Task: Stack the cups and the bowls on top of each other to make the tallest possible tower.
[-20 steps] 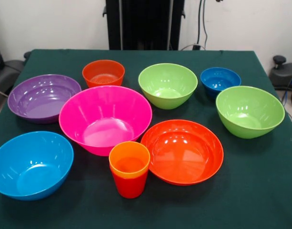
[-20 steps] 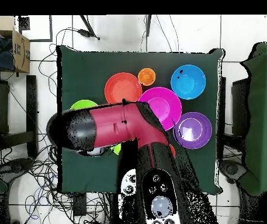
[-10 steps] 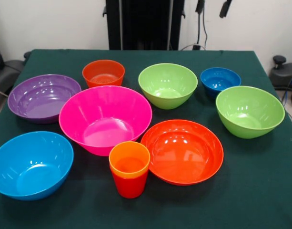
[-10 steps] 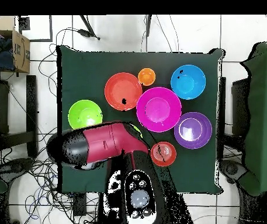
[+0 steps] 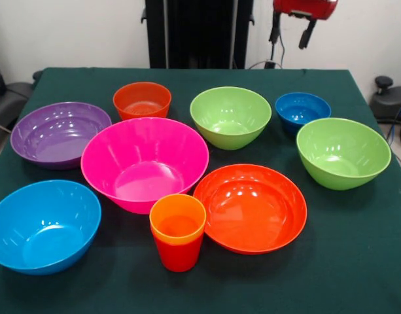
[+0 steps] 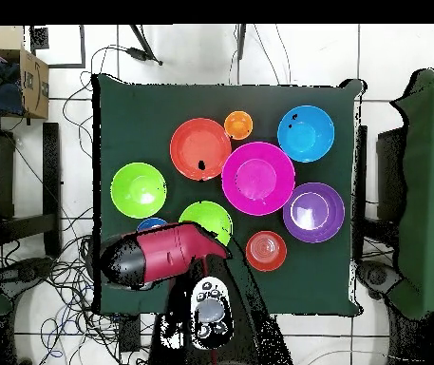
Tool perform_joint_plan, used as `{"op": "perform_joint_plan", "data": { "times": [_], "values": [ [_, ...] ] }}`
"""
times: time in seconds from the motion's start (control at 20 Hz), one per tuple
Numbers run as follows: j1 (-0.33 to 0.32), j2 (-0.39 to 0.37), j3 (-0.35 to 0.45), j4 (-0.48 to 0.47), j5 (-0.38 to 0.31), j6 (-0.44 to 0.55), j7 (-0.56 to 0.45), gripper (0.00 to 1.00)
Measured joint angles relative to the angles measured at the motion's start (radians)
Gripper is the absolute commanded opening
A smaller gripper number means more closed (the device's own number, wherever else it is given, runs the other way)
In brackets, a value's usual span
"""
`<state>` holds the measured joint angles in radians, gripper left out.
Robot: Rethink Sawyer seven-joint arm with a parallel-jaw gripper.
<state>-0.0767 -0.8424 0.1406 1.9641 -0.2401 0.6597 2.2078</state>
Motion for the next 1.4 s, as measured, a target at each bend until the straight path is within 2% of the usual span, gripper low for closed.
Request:
{"op": "perform_joint_plan", "data": {
  "times": [0.75,1.4],
  "values": [
    [0.159,0.194,-0.128,0.018,0.022,-0.192,0.093,1.00],
    [0.176,0.377,-0.188,0.001,0.049,-0.361,0.096,1.00]
  ]
}}
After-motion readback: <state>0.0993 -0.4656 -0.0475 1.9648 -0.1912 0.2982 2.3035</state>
